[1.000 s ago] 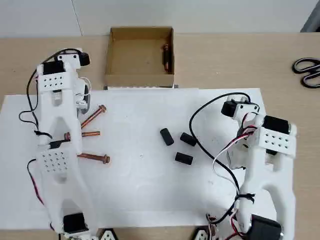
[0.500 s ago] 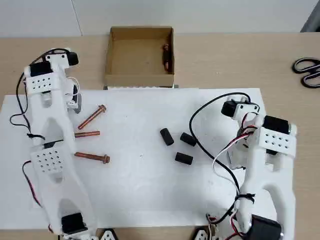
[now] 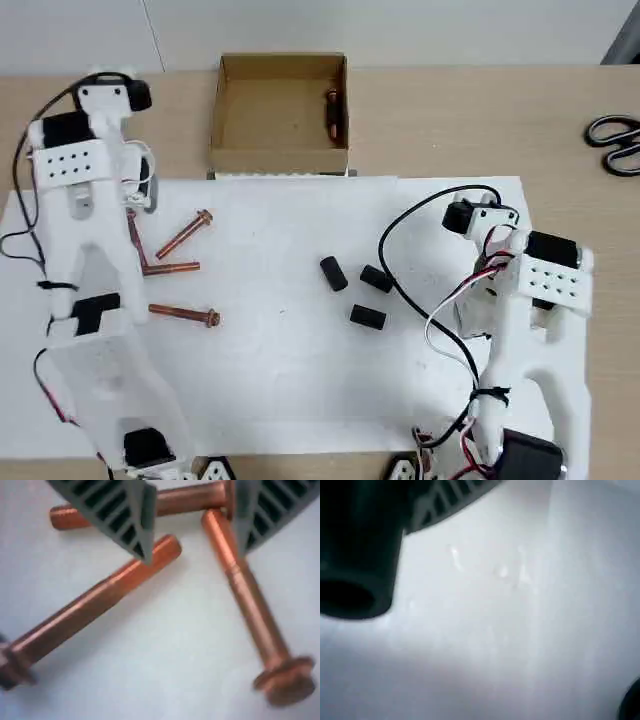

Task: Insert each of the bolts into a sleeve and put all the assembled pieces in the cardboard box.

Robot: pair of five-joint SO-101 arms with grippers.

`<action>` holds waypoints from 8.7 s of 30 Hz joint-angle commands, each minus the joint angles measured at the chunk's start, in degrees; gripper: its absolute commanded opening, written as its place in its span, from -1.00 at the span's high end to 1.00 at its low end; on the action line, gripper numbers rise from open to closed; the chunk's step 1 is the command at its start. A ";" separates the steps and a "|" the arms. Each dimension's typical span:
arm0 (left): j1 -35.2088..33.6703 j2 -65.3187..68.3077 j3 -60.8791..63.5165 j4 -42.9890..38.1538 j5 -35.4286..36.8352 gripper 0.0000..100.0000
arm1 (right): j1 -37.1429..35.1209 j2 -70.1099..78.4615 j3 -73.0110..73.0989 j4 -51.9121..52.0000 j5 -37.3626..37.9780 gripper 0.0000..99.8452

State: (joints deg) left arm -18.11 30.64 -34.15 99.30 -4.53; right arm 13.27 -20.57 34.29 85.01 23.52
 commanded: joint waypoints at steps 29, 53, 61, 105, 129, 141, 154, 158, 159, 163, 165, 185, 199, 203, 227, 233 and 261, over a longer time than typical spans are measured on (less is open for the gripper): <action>-1.67 5.36 0.40 -5.80 7.56 0.79 | 0.31 -2.24 -0.26 -0.04 0.70 0.98; -3.16 18.99 -6.99 -8.00 7.21 0.91 | 0.31 -2.24 -0.26 -0.31 0.79 0.98; -2.81 19.87 -7.08 -8.62 7.30 0.99 | 0.13 -2.33 -0.26 -0.48 0.79 0.98; 28.31 -78.59 66.77 -25.76 20.84 0.99 | -12.53 -71.96 26.81 -13.05 -8.09 0.99; 28.22 -119.56 115.74 -70.59 36.92 0.99 | -42.42 -83.38 59.87 -46.55 -8.09 1.00; 33.32 -132.22 124.09 -74.20 42.29 0.99 | -51.91 -83.30 62.15 -52.09 -8.09 1.00; 36.13 -132.57 120.40 -74.02 42.29 0.99 | -51.65 -83.30 62.15 -46.11 -8.18 1.00; 40.62 -132.57 118.20 -71.03 42.29 0.99 | -51.65 -83.30 62.15 -46.11 -8.18 1.00; 41.49 -132.57 117.58 -70.42 42.29 0.99 | -51.65 -83.30 62.15 -46.11 -8.18 1.00; 42.29 -132.48 116.97 -68.57 42.20 0.99 | -51.65 -83.30 62.15 -46.11 -8.18 1.00; 42.37 -132.48 116.53 -66.64 42.20 0.99 | -51.65 -83.30 62.15 -46.46 -8.18 1.00; 42.37 -132.48 116.70 -63.03 42.29 0.99 | -52.00 -83.30 62.15 -49.80 -8.18 1.00; 42.37 -132.48 117.58 -63.21 42.29 0.99 | -54.46 -83.21 62.15 -49.80 -10.20 1.00; 42.46 -132.66 117.58 -59.25 42.29 0.99 | -54.46 -83.30 61.98 -50.24 -10.11 1.00; 51.96 -132.75 121.71 -45.98 37.71 0.99 | -54.46 -83.38 57.76 -50.33 -10.11 1.00; 51.78 -132.75 121.80 -45.71 37.54 0.98 | -54.46 -83.38 56.62 -50.33 -10.02 1.00; 51.69 -132.75 115.56 -44.48 36.22 0.48 | -53.41 -83.30 62.15 -50.15 -10.20 1.00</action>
State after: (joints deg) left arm 32.44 -102.20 84.00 54.37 32.04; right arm -41.05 -102.77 95.65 37.10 13.85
